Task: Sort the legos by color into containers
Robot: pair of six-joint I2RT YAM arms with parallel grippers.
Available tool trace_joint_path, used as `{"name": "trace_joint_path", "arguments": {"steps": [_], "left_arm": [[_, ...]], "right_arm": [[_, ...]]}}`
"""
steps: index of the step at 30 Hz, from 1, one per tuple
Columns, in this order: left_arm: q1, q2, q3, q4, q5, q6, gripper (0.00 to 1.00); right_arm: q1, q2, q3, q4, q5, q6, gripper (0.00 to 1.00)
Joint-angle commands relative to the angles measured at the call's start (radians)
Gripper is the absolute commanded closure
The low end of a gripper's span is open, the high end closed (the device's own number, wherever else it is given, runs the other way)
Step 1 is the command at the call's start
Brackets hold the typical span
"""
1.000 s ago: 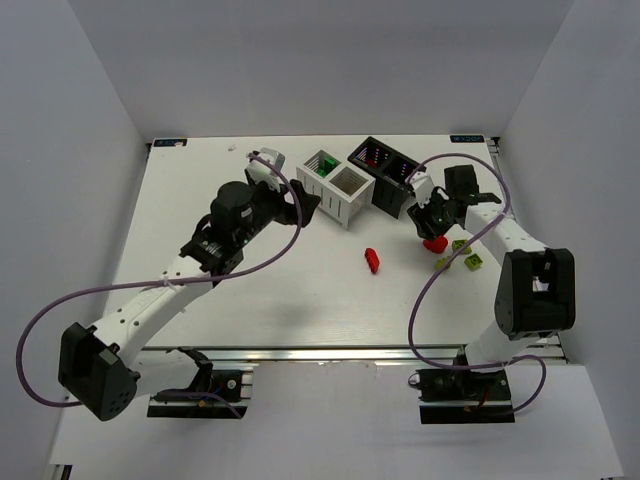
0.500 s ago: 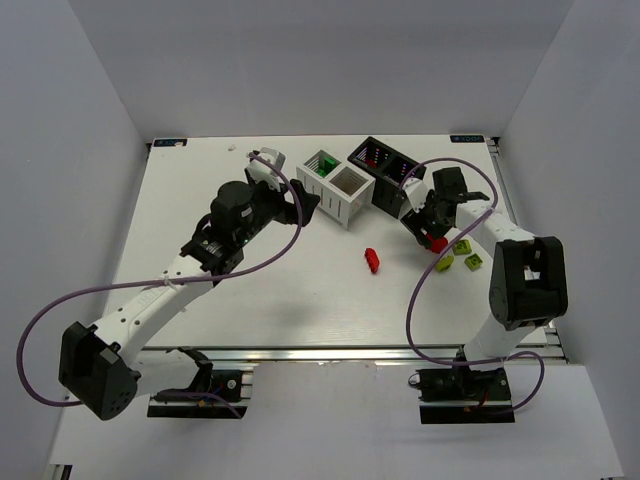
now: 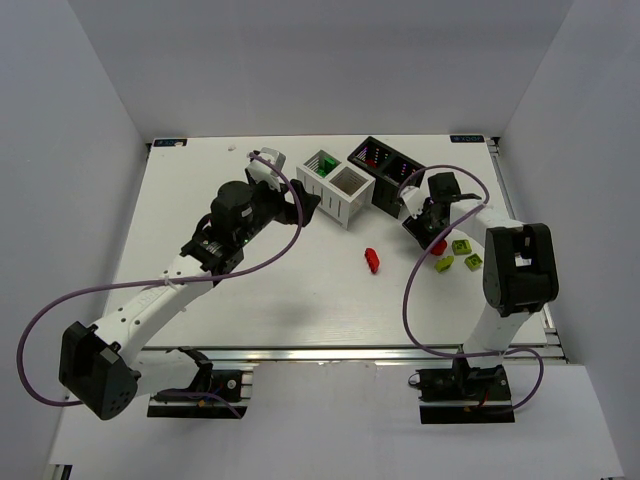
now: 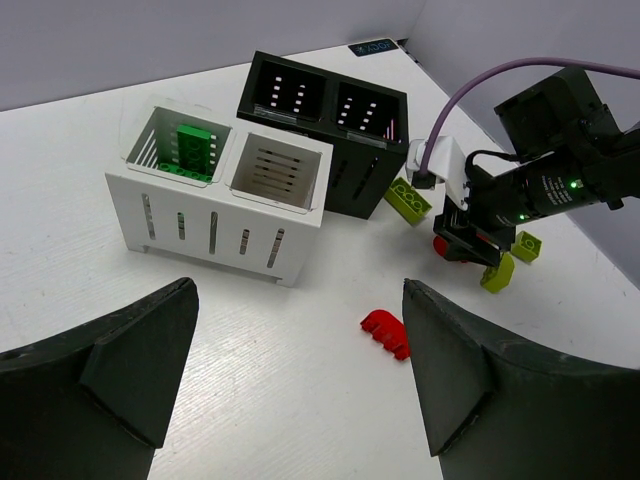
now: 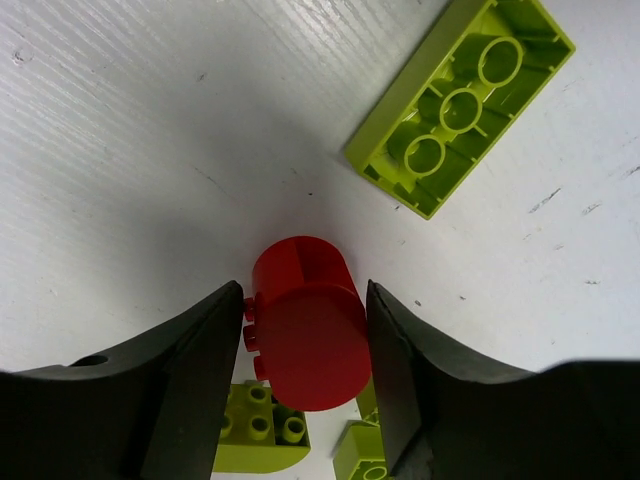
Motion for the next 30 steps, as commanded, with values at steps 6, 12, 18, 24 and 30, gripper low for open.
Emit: {"name": "trace_joint_path", "arguments": {"steps": [6,12,18,24,30], "left_arm": [[0.003,-0.017,-0.007,0.008,0.010,0.014,0.08],[0.003,-0.026,-0.005,0.008,0.012,0.014,0.08],[0.003,-0.040,-0.008,0.005,-0.003,0.020,0.08],[0.003,-0.027,-0.014,0.006,-0.013,0.034,0.08],[0.003,-0.004,-0.010,0.002,-0.007,0.037,0.08]], "right_arm": [[0.000,-0.032,0.044,-0.013,-0.002,-0.008,0.63],[0.000,-0.169,0.053,-0.047,-0.218,-0.004,0.89],[0.029,-0.322,0.053,0.036,-0.462,0.058,0.94],[0.046,-0.238,0.217,0.270,-0.453,0.223,1.00],[0.048,-0.042,0.502,0.393,-0.481,0.396,1.00]]}}
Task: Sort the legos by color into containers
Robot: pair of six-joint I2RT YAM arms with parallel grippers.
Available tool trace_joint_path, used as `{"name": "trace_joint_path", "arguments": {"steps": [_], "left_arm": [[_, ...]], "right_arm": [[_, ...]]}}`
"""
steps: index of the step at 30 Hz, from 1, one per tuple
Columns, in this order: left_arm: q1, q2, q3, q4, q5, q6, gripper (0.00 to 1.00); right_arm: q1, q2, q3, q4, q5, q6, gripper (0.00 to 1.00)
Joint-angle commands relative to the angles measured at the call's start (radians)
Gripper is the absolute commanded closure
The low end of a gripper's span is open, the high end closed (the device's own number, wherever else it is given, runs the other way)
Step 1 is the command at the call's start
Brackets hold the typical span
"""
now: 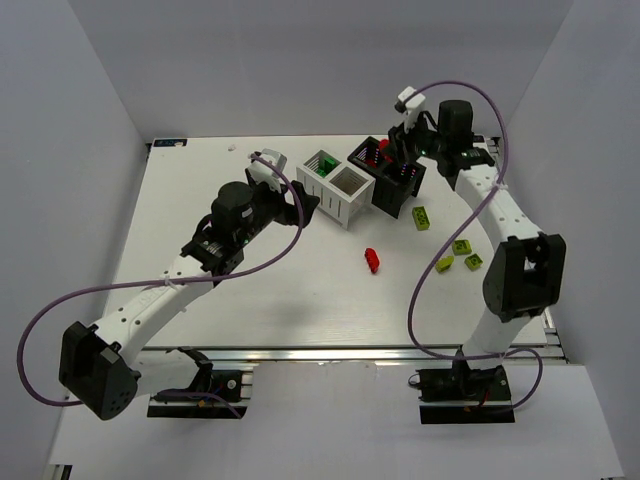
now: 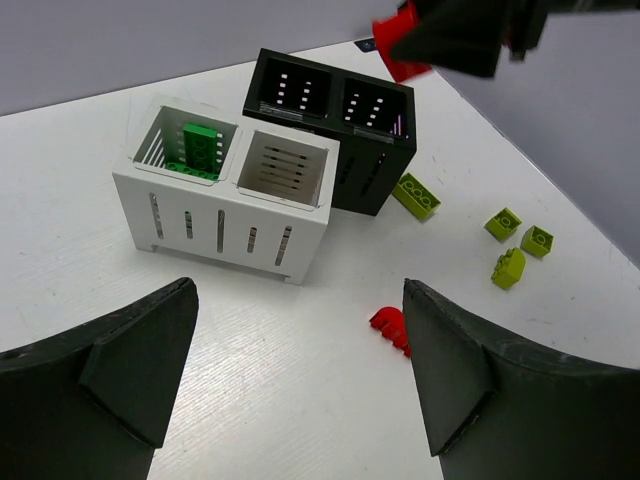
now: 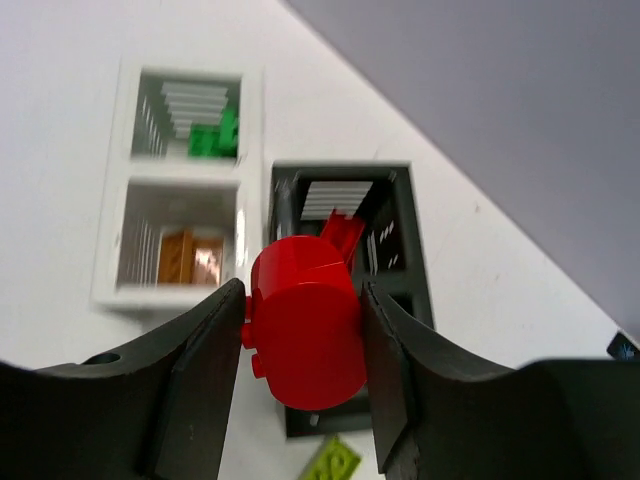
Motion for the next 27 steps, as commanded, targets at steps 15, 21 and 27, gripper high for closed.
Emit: {"name": "trace_joint_path", "arguments": {"steps": [15,21,27], "left_arm": [[0.003,0.015,0.005,-0.003,0.035,0.005,0.08],[0.003,0.027,0.007,-0.001,0.044,0.000,0.08],[0.003,0.030,0.008,-0.001,0.054,-0.011,0.08]], "right_arm": [[0.003,0.378,0.405,0.265,0.079,0.323,1.00],[0.004,0.529,0.588,0.183,0.070,0.366,0.96],[0.007,0.569,0.585,0.140,0.074,0.368,0.82]]}}
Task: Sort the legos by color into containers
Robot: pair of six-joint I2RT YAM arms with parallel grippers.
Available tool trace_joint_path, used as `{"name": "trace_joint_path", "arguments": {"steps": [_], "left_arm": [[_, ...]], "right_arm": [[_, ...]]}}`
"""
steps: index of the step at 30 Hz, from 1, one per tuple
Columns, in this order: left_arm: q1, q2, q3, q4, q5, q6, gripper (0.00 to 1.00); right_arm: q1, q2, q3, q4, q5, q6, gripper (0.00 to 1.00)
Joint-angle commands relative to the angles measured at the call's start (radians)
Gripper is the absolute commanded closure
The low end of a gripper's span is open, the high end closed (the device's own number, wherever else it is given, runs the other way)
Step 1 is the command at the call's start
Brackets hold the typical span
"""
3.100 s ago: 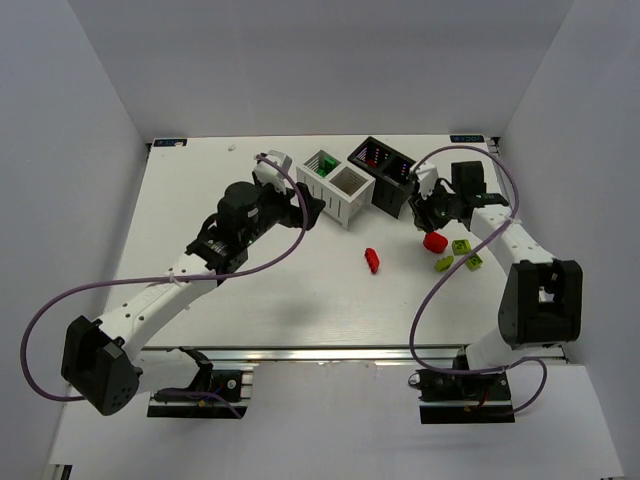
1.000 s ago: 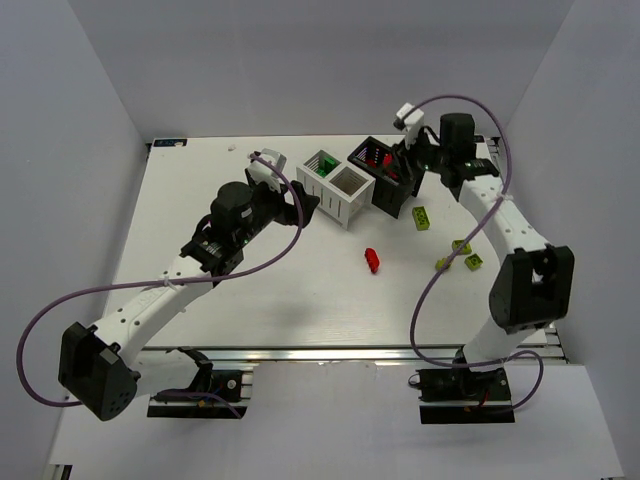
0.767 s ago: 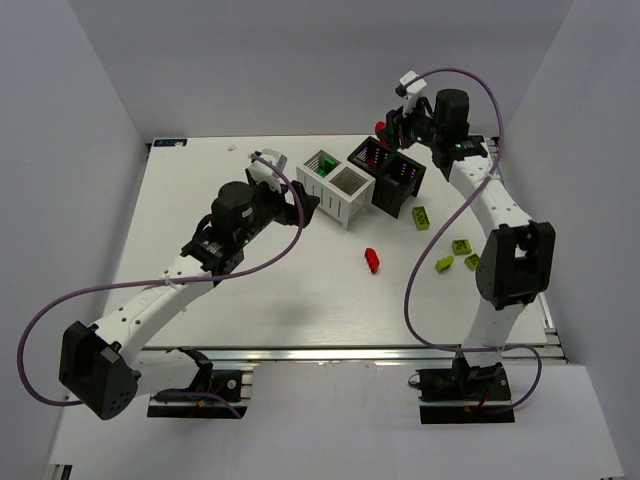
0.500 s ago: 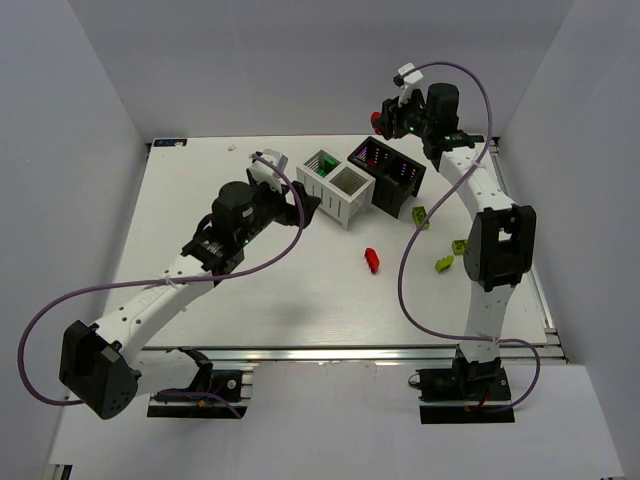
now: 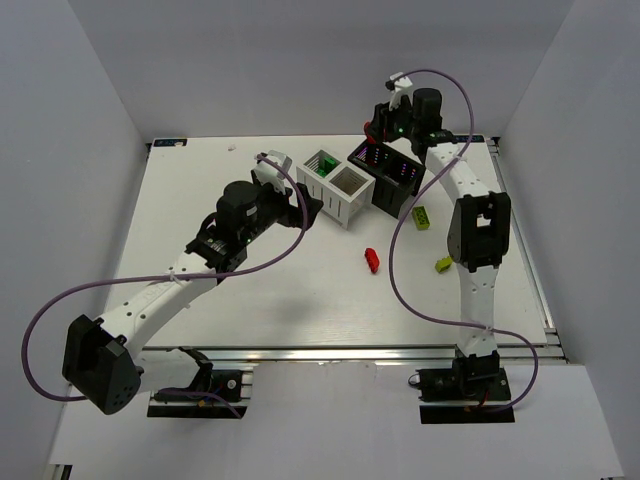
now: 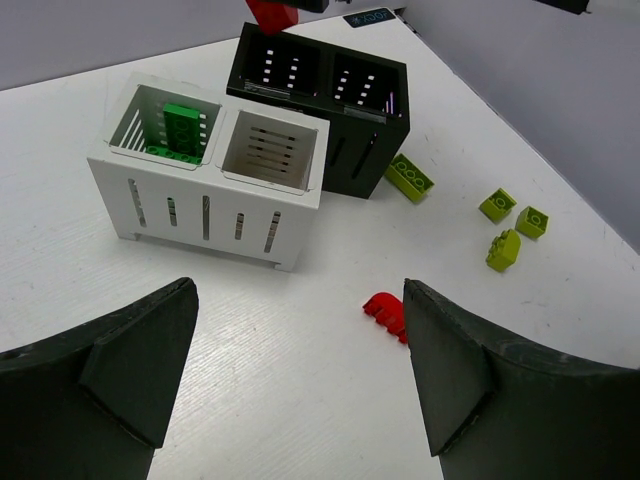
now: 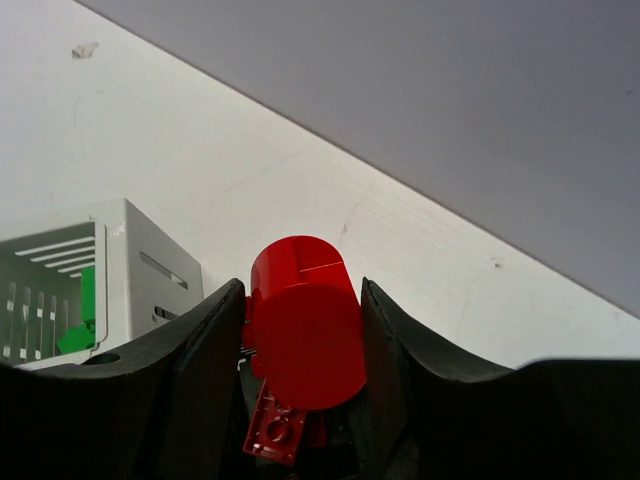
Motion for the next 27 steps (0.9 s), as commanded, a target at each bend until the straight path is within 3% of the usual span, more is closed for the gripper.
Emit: {"name": "trace_joint_path", "arguments": {"steps": [1,4,7,8,10,16,21,22,23,25,26,27], "left_arm": [[0.003,-0.005,0.008,0.002,0.017,-0.007,0.08],[0.003,-0.008,0.008,0.004,0.019,-0.010,0.08],[0.003,-0.011,0.007,0.004,0.017,-0.009,0.08],[0.003,-0.011,0.007,0.002,0.017,-0.009,0.08],[0.003,-0.008,0.005,0.004,0.016,-0.009,0.08],[0.003,-0.002,0.008,0.004,0.033,-0.013,0.09],[0.003,0.001,0.004,0.019,0.057,-0.018,0.16],[0.003,0.006,0.002,0.025,0.082,-0.031,0.21],[0.002,0.015,0.004,0.033,0.100,-0.038,0.36],[-0.001,0.053,0.014,0.034,0.147,-0.068,0.57],[-0.004,0.069,0.031,0.021,0.157,-0.077,0.73],[-0.008,0.089,0.039,0.010,0.166,-0.084,0.80]], "right_arm": [[0.006,0.000,0.030,-0.012,0.004,0.009,0.81],[0.006,-0.010,-0.006,-0.003,0.007,0.001,0.74],[0.006,-0.021,-0.028,-0.003,0.002,0.001,0.59],[0.007,-0.024,-0.034,-0.001,-0.001,0.002,0.48],[0.006,-0.038,-0.049,0.002,-0.008,0.001,0.42],[0.004,-0.113,-0.144,0.025,-0.021,-0.007,0.40],[0.006,-0.233,-0.209,-0.010,-0.022,-0.048,0.38],[0.006,-0.268,-0.232,-0.023,-0.022,-0.068,0.36],[0.006,-0.308,-0.296,-0.045,-0.040,-0.094,0.35],[0.004,-0.403,-0.341,-0.069,-0.071,-0.192,0.35],[0.004,-0.581,-0.450,-0.078,-0.118,-0.227,0.41],[0.006,-0.640,-0.586,-0.073,-0.148,-0.249,0.48]]}}
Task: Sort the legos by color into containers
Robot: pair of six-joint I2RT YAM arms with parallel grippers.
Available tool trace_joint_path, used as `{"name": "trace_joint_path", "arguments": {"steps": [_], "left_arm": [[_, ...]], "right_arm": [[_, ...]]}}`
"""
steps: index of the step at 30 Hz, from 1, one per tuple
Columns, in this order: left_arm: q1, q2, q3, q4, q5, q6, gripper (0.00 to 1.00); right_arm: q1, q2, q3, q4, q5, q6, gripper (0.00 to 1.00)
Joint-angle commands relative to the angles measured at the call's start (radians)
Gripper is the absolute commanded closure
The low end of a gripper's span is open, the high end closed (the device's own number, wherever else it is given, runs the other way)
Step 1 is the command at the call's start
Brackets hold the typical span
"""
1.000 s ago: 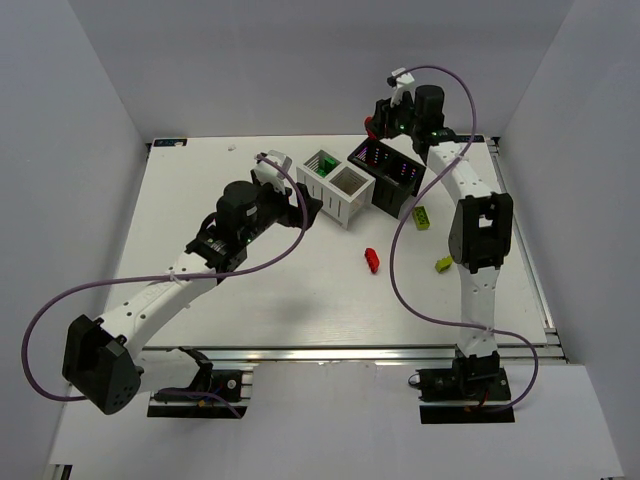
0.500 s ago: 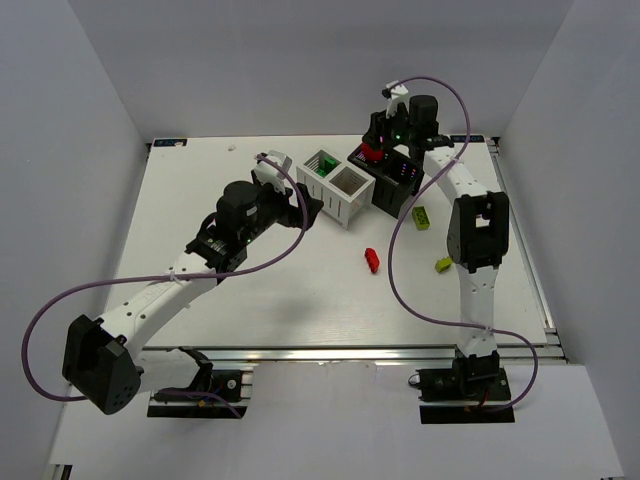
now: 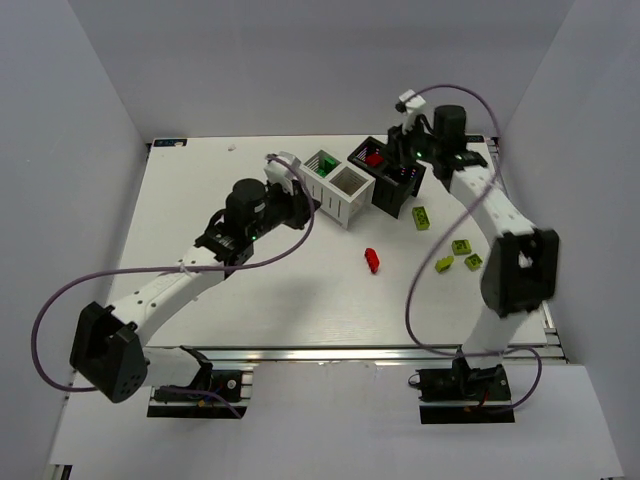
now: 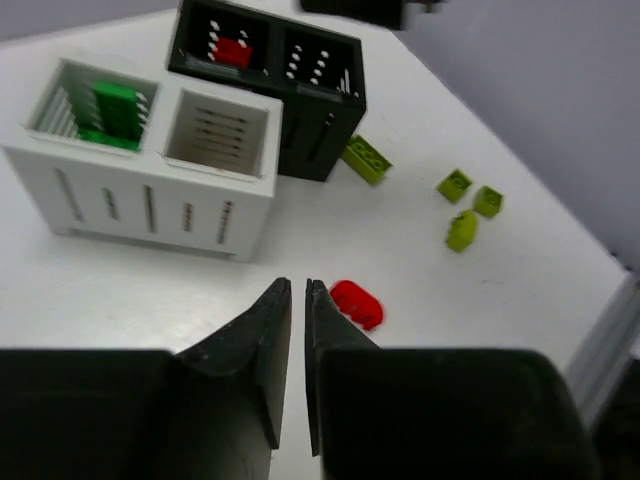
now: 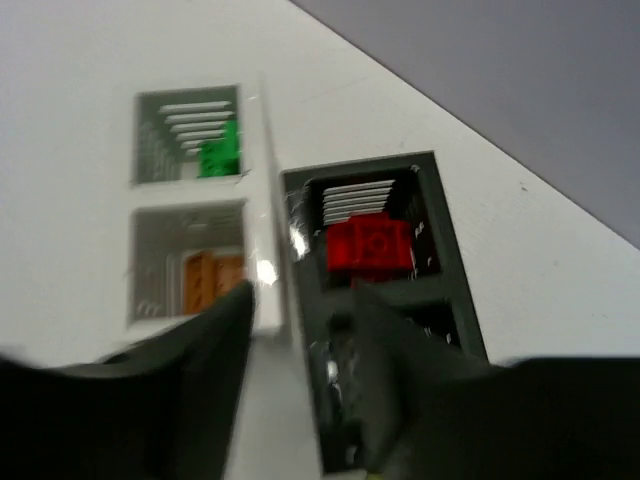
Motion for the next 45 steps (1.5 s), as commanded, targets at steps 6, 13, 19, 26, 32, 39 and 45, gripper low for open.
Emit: {"name": "trace_joint_path", "arguments": {"steps": [6,13,19,26,32,39,45], "left_arm": [[-0.101,0.210,0.097,-0.138,-0.013,-0.081,0.61],[-0.232,0.368,0.164,-0.258,-0.199,-0.144,0.31],[-0.232,0.469,0.227,-0.302,-0.274,-0.233,0.19],[-0.241,0.627,0.374,-0.390,-0.224,-0.344,0.13],[-0.252,0.733,0.560,-0.509,-0.294,-0.410,0.13],[-0.255,0.847,0.718,-0.598,-0.281,-0.457,0.14],[-0.260,0.916,0.819,-0.669,-0.284,-0.477,0.15]], "right_arm": [[-0.002,-0.653,-0.516,-0.043,-0.241,-0.046,0.89],[-0.006,-0.797,-0.678,-0.126,-0.301,0.003,0.41],[-0.011,-0.865,-0.704,-0.069,-0.076,0.032,0.39],[-0.011,-0.908,-0.765,0.075,0.323,0.136,0.40],[-0.019,-0.969,-0.798,0.130,0.340,0.135,0.41],[-0.019,-1.015,-0.819,0.169,0.366,0.118,0.41],[-0.020,-1.011,-0.822,0.175,0.355,0.118,0.41]]}}
